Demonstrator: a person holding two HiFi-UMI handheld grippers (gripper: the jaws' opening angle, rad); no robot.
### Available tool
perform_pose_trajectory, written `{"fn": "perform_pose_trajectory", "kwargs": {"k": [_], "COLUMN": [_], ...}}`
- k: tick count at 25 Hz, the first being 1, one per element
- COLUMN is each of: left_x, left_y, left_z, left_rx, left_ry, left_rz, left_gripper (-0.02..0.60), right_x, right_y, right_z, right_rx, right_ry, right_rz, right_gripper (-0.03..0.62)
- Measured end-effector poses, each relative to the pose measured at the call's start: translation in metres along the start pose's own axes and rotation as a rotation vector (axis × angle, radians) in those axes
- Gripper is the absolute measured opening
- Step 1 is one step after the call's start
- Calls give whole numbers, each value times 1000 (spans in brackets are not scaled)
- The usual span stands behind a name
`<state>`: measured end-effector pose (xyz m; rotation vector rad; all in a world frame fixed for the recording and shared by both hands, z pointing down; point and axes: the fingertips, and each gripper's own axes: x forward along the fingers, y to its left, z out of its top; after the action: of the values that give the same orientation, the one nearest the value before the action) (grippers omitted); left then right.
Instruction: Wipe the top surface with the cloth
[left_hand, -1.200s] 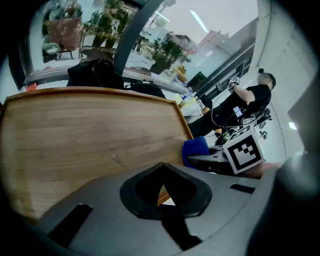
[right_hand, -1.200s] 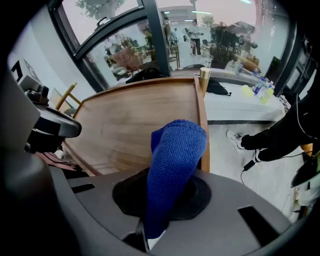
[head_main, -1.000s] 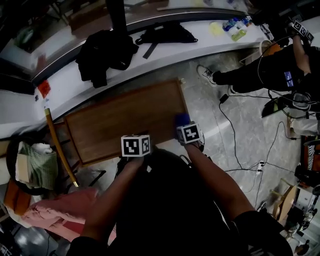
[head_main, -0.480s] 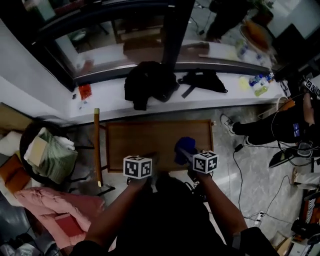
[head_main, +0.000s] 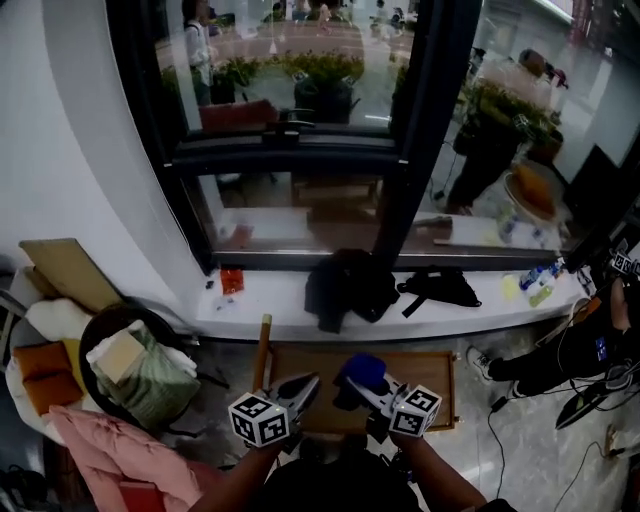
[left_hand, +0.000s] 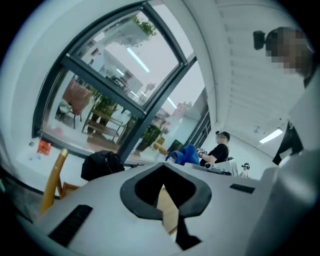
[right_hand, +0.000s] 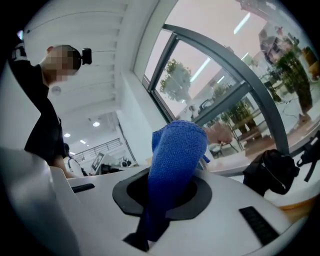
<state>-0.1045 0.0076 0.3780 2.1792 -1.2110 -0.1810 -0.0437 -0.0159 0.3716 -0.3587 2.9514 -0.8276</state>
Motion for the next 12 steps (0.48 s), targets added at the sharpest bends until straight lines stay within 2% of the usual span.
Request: {"fn": "perform_pose_trajectory", "kwargs": {"k": [3,7,12], "left_x": [-24,-40,-39], "left_y": [-18,-40,-60], "left_z": [29,43,34], "left_rx": [81,172,185], "left_ry": [-57,-70,-62], "left_rz": [-30,-73,-108], "left_gripper": [9,9,9], "right_x": [-1,-11,-30], "right_y": [32,61,88], "right_z": [30,47,63], "right_rx": [-66,-185,-290], "right_ry": [-78,-75,-75], "right_rz": [27,26,28], "right_gripper": [48,48,48]}}
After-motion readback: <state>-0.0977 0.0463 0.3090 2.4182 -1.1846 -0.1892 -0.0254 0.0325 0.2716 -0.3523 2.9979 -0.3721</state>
